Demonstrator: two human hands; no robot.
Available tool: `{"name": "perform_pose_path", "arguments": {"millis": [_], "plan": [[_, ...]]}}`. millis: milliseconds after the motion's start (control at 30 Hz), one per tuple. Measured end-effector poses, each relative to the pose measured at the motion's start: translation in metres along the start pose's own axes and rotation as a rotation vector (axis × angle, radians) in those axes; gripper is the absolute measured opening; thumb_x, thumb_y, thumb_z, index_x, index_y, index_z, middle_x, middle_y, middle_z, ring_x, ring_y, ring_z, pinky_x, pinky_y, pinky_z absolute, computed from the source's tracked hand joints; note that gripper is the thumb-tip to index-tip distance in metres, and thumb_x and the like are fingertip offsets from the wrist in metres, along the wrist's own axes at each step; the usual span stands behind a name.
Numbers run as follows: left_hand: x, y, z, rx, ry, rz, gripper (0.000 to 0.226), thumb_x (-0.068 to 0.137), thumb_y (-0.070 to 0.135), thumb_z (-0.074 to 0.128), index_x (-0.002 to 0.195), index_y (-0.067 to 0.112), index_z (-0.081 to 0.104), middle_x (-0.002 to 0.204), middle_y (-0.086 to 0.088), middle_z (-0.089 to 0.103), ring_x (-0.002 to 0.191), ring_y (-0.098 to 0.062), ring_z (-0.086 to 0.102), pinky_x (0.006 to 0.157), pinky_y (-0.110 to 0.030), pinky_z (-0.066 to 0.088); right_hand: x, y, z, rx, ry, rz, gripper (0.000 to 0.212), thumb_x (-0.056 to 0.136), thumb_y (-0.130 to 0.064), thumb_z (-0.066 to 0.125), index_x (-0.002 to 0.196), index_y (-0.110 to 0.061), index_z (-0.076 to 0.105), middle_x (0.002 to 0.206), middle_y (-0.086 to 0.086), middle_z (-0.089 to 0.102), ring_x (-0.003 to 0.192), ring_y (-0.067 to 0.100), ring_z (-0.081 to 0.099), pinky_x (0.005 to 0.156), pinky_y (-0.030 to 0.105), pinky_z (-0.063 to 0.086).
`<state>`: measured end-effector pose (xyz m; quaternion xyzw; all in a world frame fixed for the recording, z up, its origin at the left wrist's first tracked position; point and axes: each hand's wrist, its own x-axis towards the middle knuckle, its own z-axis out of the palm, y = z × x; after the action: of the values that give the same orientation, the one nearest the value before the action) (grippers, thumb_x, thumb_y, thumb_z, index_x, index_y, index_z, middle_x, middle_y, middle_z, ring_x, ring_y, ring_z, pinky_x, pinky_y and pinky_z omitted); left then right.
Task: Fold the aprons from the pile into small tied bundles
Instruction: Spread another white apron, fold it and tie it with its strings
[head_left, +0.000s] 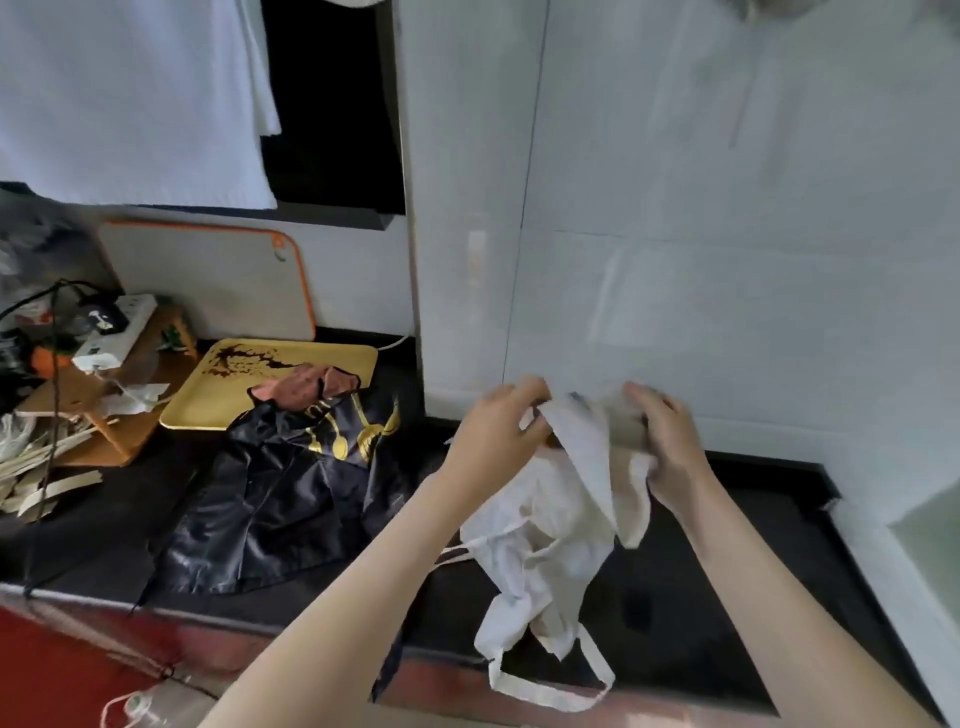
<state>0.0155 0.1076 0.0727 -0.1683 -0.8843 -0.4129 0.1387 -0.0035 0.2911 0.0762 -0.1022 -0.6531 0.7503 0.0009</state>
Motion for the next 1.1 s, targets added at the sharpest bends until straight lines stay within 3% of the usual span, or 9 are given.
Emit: {"name": "perform_pose_path", "arguments": {"millis": [67, 167, 267, 433, 600, 767, 833, 933, 1100], "plan": [[-0.006, 0.04, 0.007, -0.152, 0.003, -0.172, 0.02, 0.097, 0.02, 0.042, 0.08, 0.014, 0.05, 0.064, -0.004, 0.056, 0.055, -0.021, 0.054, 0.055, -0.035, 0.044, -0.018, -0.007, -0.034, 0.107, -0.136, 0.007, 0.03, 0.092, -0.036, 0.058, 0.095, -0.007, 0.063, 0.087, 0.011, 0.065, 0.083, 0.026, 0.062, 0.065, 0.029, 0.052], [-0.025, 0.091, 0.018, -0.492, 0.057, -0.404, 0.025, 0.1, 0.02, 0.037, 0.087, 0.022, 0.058, 0.083, -0.005, 0.066, 0.052, -0.023, 0.065, 0.058, -0.036, 0.058, -0.051, -0.007, -0.085, 0.109, -0.424, -0.053, 0.075, 0.07, -0.054, 0.078, 0.128, -0.014, 0.051, 0.116, 0.025, 0.057, 0.109, 0.03, 0.057, 0.093, 0.044, 0.053], [-0.041, 0.117, 0.026, -0.535, 0.033, -0.436, 0.028, 0.099, 0.02, 0.038, 0.089, 0.021, 0.064, 0.084, -0.003, 0.068, 0.059, -0.034, 0.066, 0.068, -0.046, 0.058, -0.09, -0.003, -0.109, -0.014, -0.554, -0.058, 0.095, 0.064, -0.05, 0.083, 0.142, -0.027, 0.036, 0.129, 0.008, 0.06, 0.122, 0.021, 0.056, 0.098, 0.037, 0.049], [-0.07, 0.151, 0.029, -0.436, -0.116, -0.409, 0.029, 0.093, 0.025, 0.048, 0.09, -0.003, 0.049, 0.071, -0.017, 0.056, 0.055, -0.039, 0.062, 0.054, -0.036, 0.047, -0.131, 0.0, -0.129, -0.175, -0.33, -0.056, 0.033, 0.085, -0.038, 0.07, 0.114, -0.023, 0.067, 0.109, 0.0, 0.072, 0.109, 0.021, 0.065, 0.099, 0.043, 0.048], [-0.092, 0.156, 0.019, -0.288, -0.093, -0.429, 0.029, 0.087, 0.029, 0.064, 0.101, 0.01, 0.045, 0.08, 0.001, 0.049, 0.065, -0.015, 0.048, 0.047, -0.017, 0.041, -0.149, -0.003, -0.14, -0.292, -0.192, -0.085, 0.022, 0.09, -0.036, 0.065, 0.107, -0.023, 0.07, 0.1, -0.002, 0.074, 0.098, 0.019, 0.069, 0.097, 0.044, 0.049], [-0.105, 0.14, -0.006, -0.24, -0.126, -0.468, 0.023, 0.084, 0.018, 0.068, 0.101, 0.016, 0.053, 0.092, 0.0, 0.061, 0.083, -0.018, 0.061, 0.071, -0.03, 0.051, -0.164, -0.013, -0.139, -0.289, -0.08, -0.142, 0.006, 0.092, -0.02, 0.064, 0.089, -0.018, 0.069, 0.072, -0.011, 0.073, 0.072, 0.011, 0.071, 0.062, 0.02, 0.053], [-0.112, 0.137, -0.009, -0.253, -0.102, -0.451, 0.009, 0.087, 0.021, 0.067, 0.092, 0.021, 0.059, 0.088, 0.004, 0.065, 0.082, -0.016, 0.062, 0.075, -0.03, 0.051, -0.171, -0.017, -0.138, -0.259, -0.052, -0.184, 0.006, 0.09, -0.018, 0.065, 0.085, -0.019, 0.068, 0.07, -0.012, 0.073, 0.068, 0.007, 0.07, 0.061, 0.02, 0.053], [-0.118, 0.122, -0.009, -0.124, -0.075, -0.437, 0.013, 0.091, 0.025, 0.06, 0.085, 0.013, 0.064, 0.079, -0.001, 0.063, 0.076, -0.02, 0.059, 0.07, -0.032, 0.046, -0.176, -0.009, -0.132, -0.28, -0.034, -0.22, 0.002, 0.088, -0.022, 0.068, 0.087, -0.022, 0.07, 0.079, -0.008, 0.073, 0.077, 0.012, 0.069, 0.073, 0.028, 0.052], [-0.132, 0.096, 0.005, 0.204, -0.218, -0.444, 0.021, 0.092, 0.023, 0.049, 0.085, 0.008, 0.062, 0.076, -0.009, 0.062, 0.067, -0.022, 0.056, 0.054, -0.028, 0.038, -0.186, 0.017, -0.124, -0.686, -0.051, -0.133, 0.011, 0.093, -0.028, 0.061, 0.087, -0.019, 0.063, 0.078, -0.011, 0.06, 0.076, 0.008, 0.057, 0.06, 0.015, 0.04]]}}
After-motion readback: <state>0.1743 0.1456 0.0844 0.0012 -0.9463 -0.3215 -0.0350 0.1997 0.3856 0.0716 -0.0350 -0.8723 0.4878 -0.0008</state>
